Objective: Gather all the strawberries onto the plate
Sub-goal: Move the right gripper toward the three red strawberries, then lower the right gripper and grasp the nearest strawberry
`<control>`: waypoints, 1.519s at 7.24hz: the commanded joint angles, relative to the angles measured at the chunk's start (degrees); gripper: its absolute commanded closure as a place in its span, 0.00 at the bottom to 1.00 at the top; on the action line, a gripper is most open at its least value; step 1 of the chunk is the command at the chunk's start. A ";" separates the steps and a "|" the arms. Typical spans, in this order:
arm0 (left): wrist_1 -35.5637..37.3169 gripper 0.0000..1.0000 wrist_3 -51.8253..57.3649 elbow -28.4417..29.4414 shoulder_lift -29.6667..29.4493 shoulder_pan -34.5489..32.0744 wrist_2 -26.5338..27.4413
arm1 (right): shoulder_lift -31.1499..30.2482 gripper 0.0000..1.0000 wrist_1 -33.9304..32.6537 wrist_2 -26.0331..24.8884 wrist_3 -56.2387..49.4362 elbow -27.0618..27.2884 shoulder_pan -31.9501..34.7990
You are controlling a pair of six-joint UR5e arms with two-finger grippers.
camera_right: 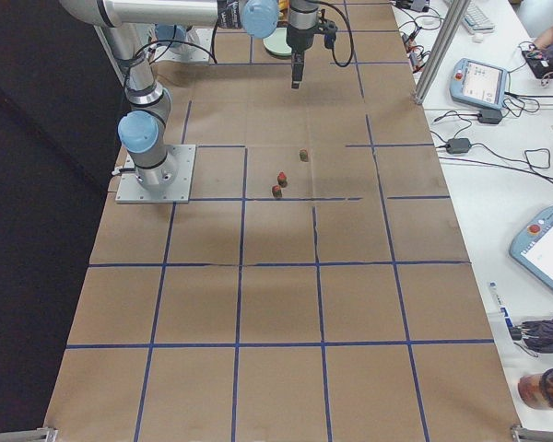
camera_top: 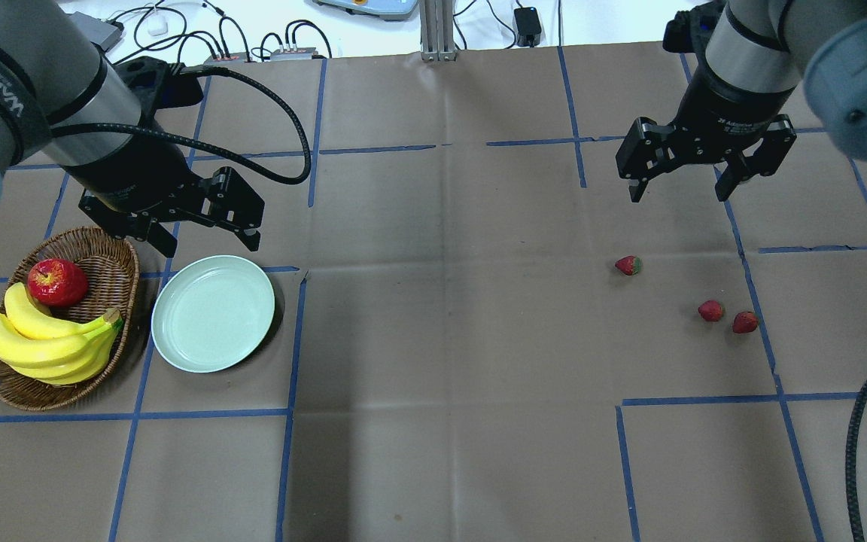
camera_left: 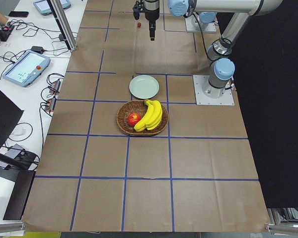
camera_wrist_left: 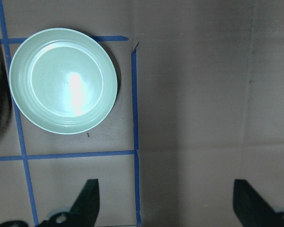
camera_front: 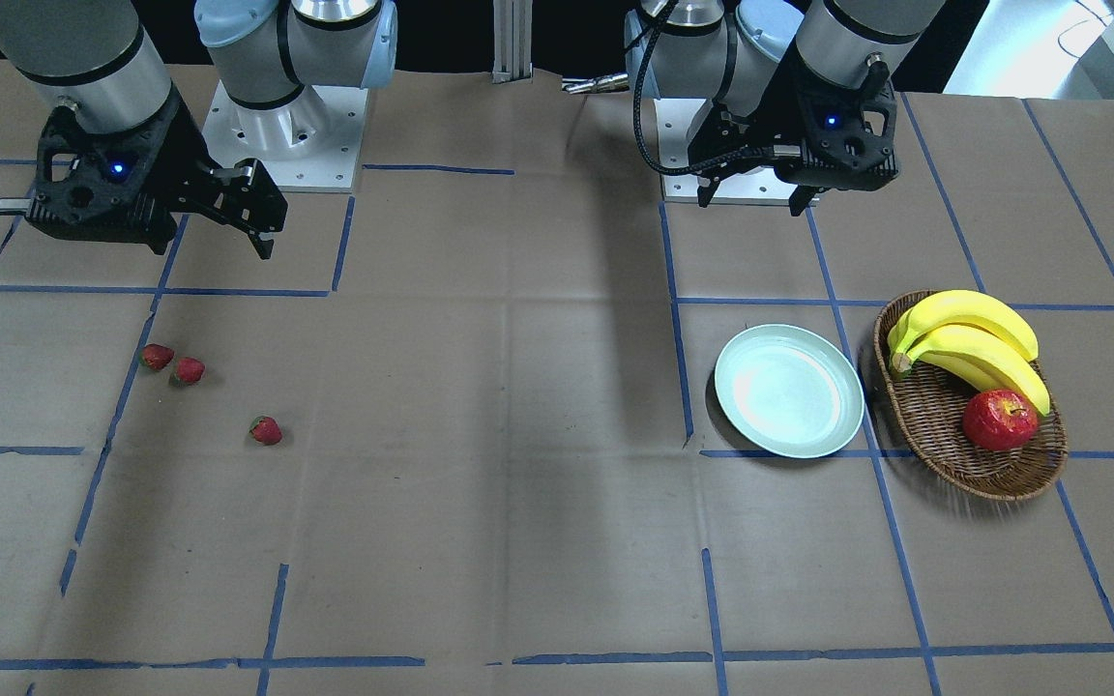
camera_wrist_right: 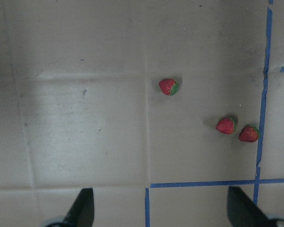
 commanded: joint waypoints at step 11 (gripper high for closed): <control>0.22 0.00 -0.14 -0.01 -0.26 0.00 4.81 | 19.63 0.29 -46.62 -0.53 0.12 21.38 -2.47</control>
